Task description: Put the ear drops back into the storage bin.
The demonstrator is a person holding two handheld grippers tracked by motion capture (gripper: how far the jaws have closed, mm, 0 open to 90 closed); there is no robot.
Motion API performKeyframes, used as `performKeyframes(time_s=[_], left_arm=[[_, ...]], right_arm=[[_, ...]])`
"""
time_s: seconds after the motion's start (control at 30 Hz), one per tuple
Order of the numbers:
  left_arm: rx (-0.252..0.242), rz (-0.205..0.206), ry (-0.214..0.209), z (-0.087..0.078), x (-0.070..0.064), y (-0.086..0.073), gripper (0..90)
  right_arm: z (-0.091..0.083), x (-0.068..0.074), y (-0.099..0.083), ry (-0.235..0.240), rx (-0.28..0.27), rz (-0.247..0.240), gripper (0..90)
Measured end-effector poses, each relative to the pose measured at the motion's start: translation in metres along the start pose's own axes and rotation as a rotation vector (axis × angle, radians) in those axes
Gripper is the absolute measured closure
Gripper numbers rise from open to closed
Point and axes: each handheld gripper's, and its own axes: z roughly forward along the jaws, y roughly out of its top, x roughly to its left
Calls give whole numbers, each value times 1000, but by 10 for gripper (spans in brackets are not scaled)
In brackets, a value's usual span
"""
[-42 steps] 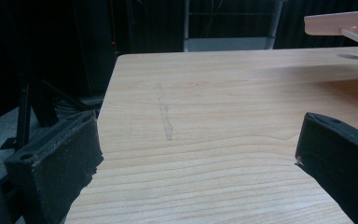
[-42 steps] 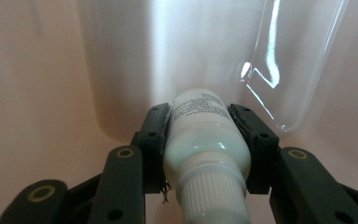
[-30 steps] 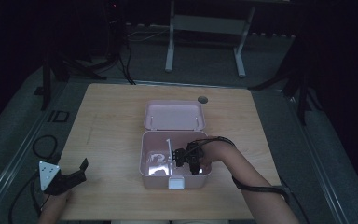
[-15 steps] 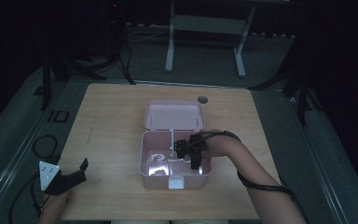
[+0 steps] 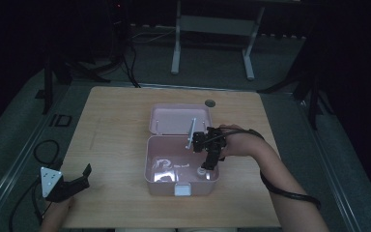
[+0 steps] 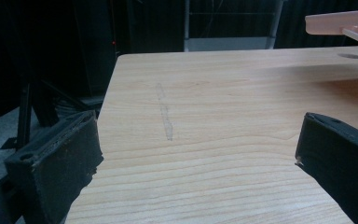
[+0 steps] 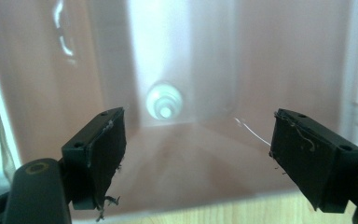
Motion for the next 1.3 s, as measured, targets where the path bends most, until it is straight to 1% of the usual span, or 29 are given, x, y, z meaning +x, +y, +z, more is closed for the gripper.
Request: performKeyframes(time_s=[0.07,0.17,0.2,0.23,0.27,0.3,0.37,0.4,0.47,0.5,0.53,0.57,0.6,0.63,0.7,0.77,0.8,0.83,0.87,0.9,0.93,1.03,1.1,1.13,1.17,1.2,1.23,1.27,1.3], left_arm=[[0,0,0,0,0,0,4],[0,2,1,0,0,0,3],[0,2,1,0,0,0,4],[0,1,0,0,0,0,4],[1,2,1,0,0,0,4],[1,2,0,0,0,0,4],[0,1,1,0,0,0,4],[0,0,1,0,0,0,4],[1,2,1,0,0,0,4],[2,2,1,0,0,0,4],[2,2,1,0,0,0,4],[0,1,1,0,0,0,4],[0,1,1,0,0,0,4],[1,2,0,0,0,0,4],[1,3,1,0,0,0,4],[1,1,1,0,0,0,4],[1,1,1,0,0,0,4],[1,1,0,0,0,0,4],[1,1,0,0,0,0,4],[1,2,0,0,0,0,4],[1,2,0,0,0,0,4],[0,1,1,0,0,0,4],[1,1,1,0,0,0,4],[1,1,1,0,0,0,4],[1,1,1,0,0,0,3],[1,1,1,0,0,0,4],[0,2,1,0,0,0,4],[0,2,1,0,0,0,4],[0,2,1,0,0,0,4]], right_arm=[[-5,0,-5,-9,-14,4,175],[-15,-1,-13,-10,-56,20,175],[-15,-1,-13,-10,-56,20,175],[-22,-2,-18,-17,-87,36,176],[-22,-2,-18,-17,-87,36,176],[-29,-3,-24,-30,-106,53,177],[-35,-4,-30,-45,-119,65,177],[-35,-4,-30,-45,-119,65,177],[-41,-5,-42,-62,-139,86,177],[-42,-6,-46,-66,-146,97,177],[-42,-6,-46,-66,-146,97,177],[-43,-7,-54,-72,-150,106,177],[-43,-7,-54,-72,-150,106,177],[-41,-7,-62,-72,-154,124,177],[-38,-8,-70,-74,-156,138,178],[-34,-8,-77,-72,-170,159,177],[-34,-8,-77,-72,-170,159,177],[-30,-8,-85,-67,-183,173,177],[-30,-8,-85,-67,-183,173,177],[-24,-8,-93,-70,-196,200,178],[-22,-8,-95,-80,-199,205,178],[-13,-10,-107,-97,-221,247,178],[-6,-10,-114,-97,-238,275,178],[-6,-10,-114,-97,-238,275,178],[3,-10,-122,-96,-247,300,178],[3,-10,-122,-96,-247,300,178],[13,-9,-129,-92,-264,329,178],[17,-8,-132,-98,-278,341,178],[17,-8,-132,-98,-278,341,178]])
